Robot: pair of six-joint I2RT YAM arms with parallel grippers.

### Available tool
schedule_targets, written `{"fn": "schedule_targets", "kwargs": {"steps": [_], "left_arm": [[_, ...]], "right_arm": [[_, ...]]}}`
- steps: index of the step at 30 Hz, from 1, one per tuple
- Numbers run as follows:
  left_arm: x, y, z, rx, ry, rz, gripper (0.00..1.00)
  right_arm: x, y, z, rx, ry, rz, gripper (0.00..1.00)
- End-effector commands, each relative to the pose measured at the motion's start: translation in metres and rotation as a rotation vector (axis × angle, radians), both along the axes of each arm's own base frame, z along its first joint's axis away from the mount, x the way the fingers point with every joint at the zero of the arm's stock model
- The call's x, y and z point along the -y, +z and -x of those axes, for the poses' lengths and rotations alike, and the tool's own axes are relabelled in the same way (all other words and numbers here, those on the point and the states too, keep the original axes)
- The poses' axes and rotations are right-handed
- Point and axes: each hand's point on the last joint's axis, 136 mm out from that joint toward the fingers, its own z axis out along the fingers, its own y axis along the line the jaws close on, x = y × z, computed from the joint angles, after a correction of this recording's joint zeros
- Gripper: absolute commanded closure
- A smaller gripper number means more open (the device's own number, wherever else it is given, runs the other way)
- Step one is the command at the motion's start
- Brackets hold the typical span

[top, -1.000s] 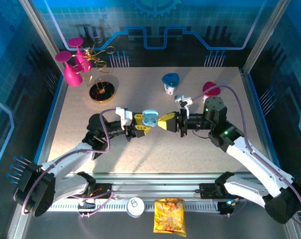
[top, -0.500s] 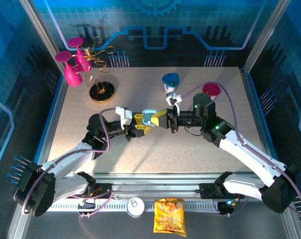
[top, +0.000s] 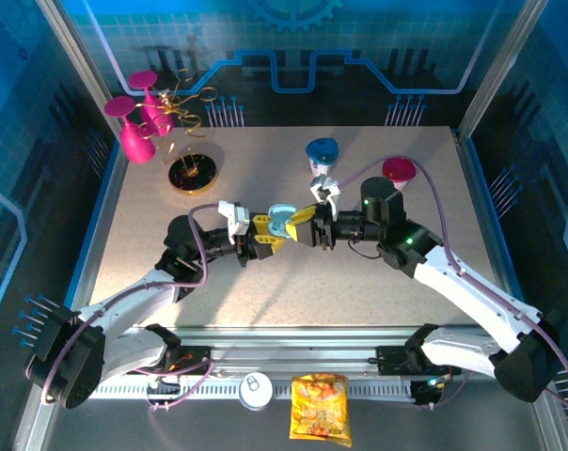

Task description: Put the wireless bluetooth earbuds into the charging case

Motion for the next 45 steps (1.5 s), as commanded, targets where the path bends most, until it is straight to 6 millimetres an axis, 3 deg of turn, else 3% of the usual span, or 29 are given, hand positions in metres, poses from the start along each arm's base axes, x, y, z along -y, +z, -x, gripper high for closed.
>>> {"fn": "schedule_targets", "kwargs": {"steps": [1, 20, 28, 33, 37, 41, 45], "left_arm": [[0.0, 0.014, 0.012, 0.07, -0.041, 0.032, 0.65], [0.0, 0.008, 0.01, 0.066, -0.025, 0.026, 0.65], [-0.002, 0.005, 0.006, 0.065, -0.001, 0.023, 0.65], [-0.003, 0.007, 0.006, 0.072, 0.004, 0.027, 0.65], [-0.005, 0.011, 0.007, 0.082, 0.013, 0.03, 0.65], [-0.007, 0.015, 0.01, 0.093, 0.015, 0.03, 0.65], [-0.008, 0.018, 0.012, 0.099, 0.015, 0.031, 0.65]], "right_arm": [[0.005, -0.007, -0.01, -0.016, -0.069, 0.056, 0.73], [0.01, 0.01, -0.001, 0.028, -0.06, 0.016, 0.68], [0.024, 0.023, 0.005, 0.097, -0.069, -0.043, 0.53], [0.033, 0.022, -0.004, 0.084, -0.119, -0.085, 0.48], [0.049, -0.005, -0.031, 0.019, -0.252, -0.088, 0.45], [0.068, -0.045, -0.066, -0.105, -0.415, -0.059, 0.45], [0.063, -0.085, -0.088, -0.208, -0.461, 0.02, 0.45]]}}
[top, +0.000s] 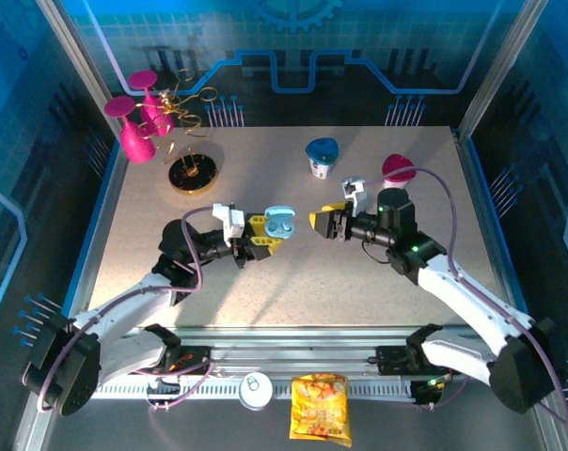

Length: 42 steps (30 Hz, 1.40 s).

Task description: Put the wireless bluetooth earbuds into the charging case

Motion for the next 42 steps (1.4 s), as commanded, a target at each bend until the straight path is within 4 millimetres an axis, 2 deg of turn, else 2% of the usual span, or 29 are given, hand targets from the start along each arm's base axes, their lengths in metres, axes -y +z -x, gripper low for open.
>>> {"fn": "schedule_targets", "kwargs": {"steps": [1, 6, 14, 19, 23, 31, 32, 35, 40, 42], "left_arm": [[-0.002, 0.005, 0.004, 0.037, 0.006, 0.004, 0.65], [-0.002, 0.007, 0.006, 0.045, 0.0, 0.005, 0.65], [-0.005, 0.01, 0.009, 0.055, 0.003, 0.004, 0.65], [-0.006, 0.011, 0.008, 0.057, 0.012, -0.003, 0.65], [-0.005, 0.007, 0.004, 0.054, 0.021, -0.019, 0.65], [-0.005, 0.006, 0.0, 0.045, 0.029, -0.026, 0.65], [-0.005, 0.005, -0.001, 0.044, 0.029, -0.027, 0.65], [-0.005, 0.003, -0.002, 0.038, 0.03, -0.025, 0.65], [-0.005, 0.001, -0.003, 0.031, 0.038, -0.023, 0.65], [-0.006, 0.0, -0.003, 0.026, 0.043, -0.025, 0.65]], "right_arm": [[-0.002, -0.021, -0.025, -0.07, -0.073, 0.02, 0.45], [-0.037, -0.062, -0.047, -0.121, -0.024, 0.131, 0.44], [-0.116, -0.125, -0.063, -0.204, 0.23, 0.296, 0.43], [-0.154, -0.155, -0.075, -0.268, 0.328, 0.314, 0.43], [-0.177, -0.171, -0.083, -0.293, 0.364, 0.308, 0.42], [-0.202, -0.194, -0.095, -0.317, 0.399, 0.307, 0.41], [-0.204, -0.204, -0.095, -0.334, 0.405, 0.317, 0.41], [-0.208, -0.215, -0.093, -0.352, 0.431, 0.329, 0.4], [-0.211, -0.229, -0.089, -0.371, 0.468, 0.352, 0.4], [-0.211, -0.229, -0.085, -0.376, 0.485, 0.354, 0.4]]}}
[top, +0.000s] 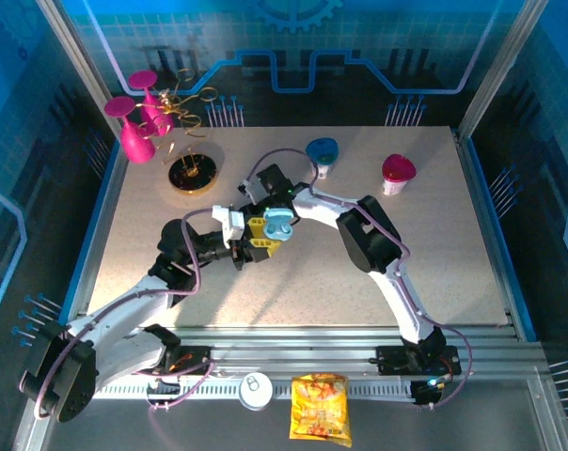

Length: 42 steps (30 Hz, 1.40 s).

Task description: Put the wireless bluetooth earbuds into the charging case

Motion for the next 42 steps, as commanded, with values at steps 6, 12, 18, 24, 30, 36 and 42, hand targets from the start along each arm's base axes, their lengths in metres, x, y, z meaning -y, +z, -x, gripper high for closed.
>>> {"fn": "schedule_targets", "kwargs": {"steps": [6, 12, 18, 24, 30, 36, 42], "left_arm": [[-0.005, 0.003, -0.005, 0.034, 0.042, 0.003, 0.65], [-0.004, 0.001, -0.007, 0.03, 0.041, 0.001, 0.65], [-0.004, 0.001, -0.008, 0.029, 0.041, 0.001, 0.65], [-0.004, 0.0, -0.009, 0.023, 0.042, 0.002, 0.65], [-0.004, 0.0, -0.008, 0.02, 0.045, 0.0, 0.65], [-0.005, -0.002, -0.008, 0.021, 0.052, -0.002, 0.65], [-0.006, -0.001, -0.008, 0.023, 0.054, 0.0, 0.65]], "right_arm": [[0.001, -0.014, 0.043, -0.076, 0.107, 0.032, 0.44], [0.008, -0.005, 0.057, -0.088, 0.119, 0.019, 0.52], [0.007, 0.006, 0.061, -0.072, 0.122, 0.006, 0.64], [0.005, -0.001, 0.058, -0.09, 0.112, 0.004, 0.75], [0.007, -0.003, 0.057, -0.087, 0.102, 0.024, 0.83], [0.016, 0.001, 0.06, -0.082, 0.088, 0.042, 0.83], [0.025, 0.011, 0.073, -0.095, 0.09, 0.025, 0.81]]}}
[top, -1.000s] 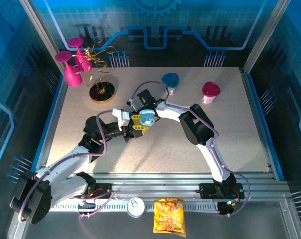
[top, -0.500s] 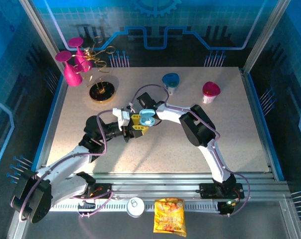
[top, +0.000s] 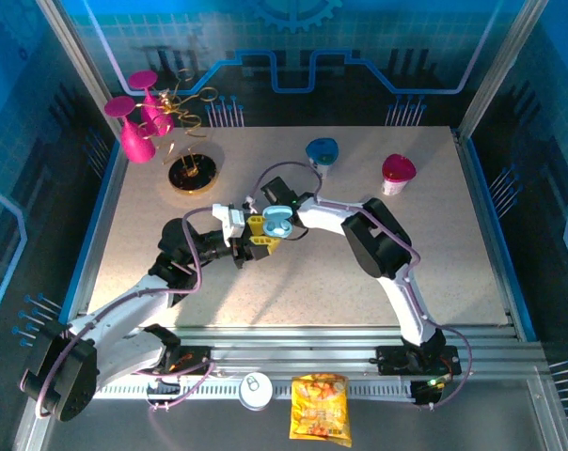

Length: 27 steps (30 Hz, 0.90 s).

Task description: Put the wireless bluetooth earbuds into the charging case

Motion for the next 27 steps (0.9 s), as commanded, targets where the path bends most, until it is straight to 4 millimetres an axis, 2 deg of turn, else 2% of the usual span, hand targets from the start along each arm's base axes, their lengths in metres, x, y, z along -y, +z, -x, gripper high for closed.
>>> {"fn": "schedule_targets", "kwargs": {"steps": [1, 7, 10, 14, 22, 27], "left_arm": [[-0.004, 0.003, 0.0, 0.039, 0.022, 0.002, 0.65], [-0.005, 0.004, -0.001, 0.042, 0.033, 0.004, 0.65], [-0.005, 0.004, -0.003, 0.044, 0.038, 0.004, 0.65], [-0.005, 0.008, -0.004, 0.052, 0.043, 0.01, 0.65], [-0.007, 0.01, -0.002, 0.048, 0.045, 0.013, 0.65], [-0.007, 0.01, -0.002, 0.049, 0.049, 0.01, 0.65]], "right_arm": [[0.003, 0.02, 0.015, -0.007, 0.011, -0.017, 0.81], [0.01, 0.042, 0.029, 0.008, 0.005, -0.065, 0.8], [0.015, 0.057, 0.022, 0.054, -0.028, -0.086, 0.75], [0.016, 0.066, 0.009, 0.089, -0.059, -0.103, 0.67], [-0.004, 0.045, -0.006, 0.052, -0.034, -0.095, 0.59], [-0.016, 0.029, -0.009, -0.002, 0.002, -0.095, 0.56]]}}
